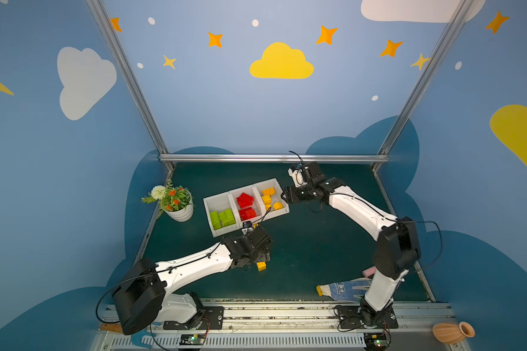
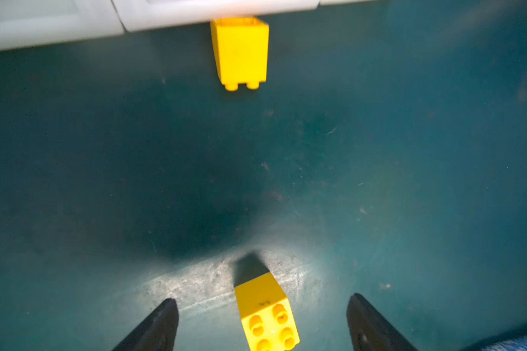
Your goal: Sort the legos into containers by color
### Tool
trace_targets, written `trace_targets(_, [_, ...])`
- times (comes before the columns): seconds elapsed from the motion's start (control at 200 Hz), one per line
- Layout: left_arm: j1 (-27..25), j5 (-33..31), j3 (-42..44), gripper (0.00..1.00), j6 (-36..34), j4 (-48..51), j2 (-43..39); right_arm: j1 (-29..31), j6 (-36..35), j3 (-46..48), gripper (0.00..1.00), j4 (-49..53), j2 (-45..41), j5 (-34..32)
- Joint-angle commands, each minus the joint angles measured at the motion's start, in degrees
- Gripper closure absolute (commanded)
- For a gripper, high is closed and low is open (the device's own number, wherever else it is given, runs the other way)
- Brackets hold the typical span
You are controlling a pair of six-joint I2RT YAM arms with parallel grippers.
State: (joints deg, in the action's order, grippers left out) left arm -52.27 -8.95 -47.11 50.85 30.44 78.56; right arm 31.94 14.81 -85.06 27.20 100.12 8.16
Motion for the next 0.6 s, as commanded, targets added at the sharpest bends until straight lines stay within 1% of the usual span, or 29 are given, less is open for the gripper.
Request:
trace_targets(0.0, [-1.57,-1.02,-2.89,0.17,0.65,5.50,4.19,-1.42,3.08,7.38,0.31,-6.43,-6.21,-0.18])
trace_targets(0.165, [-3.95,-1.07,-5.56,0.21,1.43,7.40,8.17,-2.19,6.27,19.81,0.31,-12.18,-17.29,-1.87])
trace_targets(0.205, [-4.12,-0.92,-5.86,0.24,1.62,7.53,8.89,-2.23,7.25,22.82,0.31,-13.85,-19.73,-2.01])
trace_targets(0.31, [-4.47,-0.38,-5.85,0.36,2.35,7.37,10.32,-2.23,8.77,29.27,0.31,-16.99,-25.18,-3.89])
trace_targets(0.445, [-5.32,-0.10,-5.20,0.38,3.79,7.45,11.72,-2.26,8.63,32.91,0.30,-17.20,-29.53,-5.96])
trace_targets(0.596, [-5.82,-0.52,-5.09,0.40,4.91,8.42,13.01,-2.29,8.93,34.02,0.29,-17.58,-30.59,-5.64])
